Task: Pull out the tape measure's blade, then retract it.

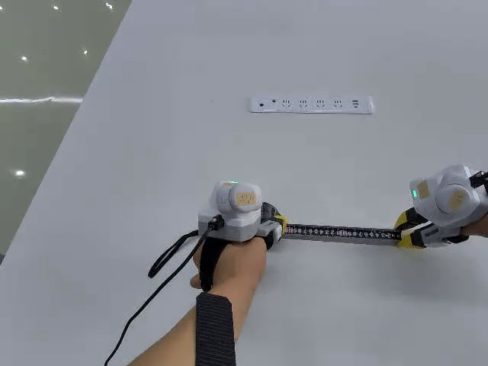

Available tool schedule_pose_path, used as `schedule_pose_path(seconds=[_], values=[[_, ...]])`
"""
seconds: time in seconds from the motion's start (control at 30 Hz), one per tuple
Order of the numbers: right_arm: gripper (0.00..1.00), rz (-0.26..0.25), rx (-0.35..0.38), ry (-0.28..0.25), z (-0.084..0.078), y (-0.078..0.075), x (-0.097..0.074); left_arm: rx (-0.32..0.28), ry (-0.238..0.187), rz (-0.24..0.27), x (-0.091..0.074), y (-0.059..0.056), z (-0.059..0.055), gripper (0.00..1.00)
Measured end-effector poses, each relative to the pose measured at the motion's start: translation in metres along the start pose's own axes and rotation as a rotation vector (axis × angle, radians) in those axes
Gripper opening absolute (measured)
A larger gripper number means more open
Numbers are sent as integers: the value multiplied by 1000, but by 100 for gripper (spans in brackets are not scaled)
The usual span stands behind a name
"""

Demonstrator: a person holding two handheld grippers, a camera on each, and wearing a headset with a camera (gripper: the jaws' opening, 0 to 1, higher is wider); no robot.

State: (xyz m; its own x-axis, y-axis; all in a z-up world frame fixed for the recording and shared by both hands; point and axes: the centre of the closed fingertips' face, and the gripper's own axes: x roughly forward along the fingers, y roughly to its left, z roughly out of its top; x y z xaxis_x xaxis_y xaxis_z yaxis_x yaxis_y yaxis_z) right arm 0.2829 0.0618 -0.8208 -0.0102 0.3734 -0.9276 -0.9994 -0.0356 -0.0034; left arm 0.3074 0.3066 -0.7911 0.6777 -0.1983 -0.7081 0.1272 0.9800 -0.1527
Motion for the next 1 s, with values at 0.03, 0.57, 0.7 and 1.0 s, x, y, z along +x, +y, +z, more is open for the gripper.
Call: schedule_pose_path(seconds=[0.03,0.57,0.7,1.0], values=[[11,0,0,-2,1,0,0,1,1,-1,0,0,0,57],[11,2,6,-42,27,-1,11,0,8,-9,-1,0,-1,57],[11,2,7,-50,33,-2,13,-2,10,-9,-1,0,-1,57],[11,4,14,-63,41,-8,19,-2,10,-10,0,0,-1,57]])
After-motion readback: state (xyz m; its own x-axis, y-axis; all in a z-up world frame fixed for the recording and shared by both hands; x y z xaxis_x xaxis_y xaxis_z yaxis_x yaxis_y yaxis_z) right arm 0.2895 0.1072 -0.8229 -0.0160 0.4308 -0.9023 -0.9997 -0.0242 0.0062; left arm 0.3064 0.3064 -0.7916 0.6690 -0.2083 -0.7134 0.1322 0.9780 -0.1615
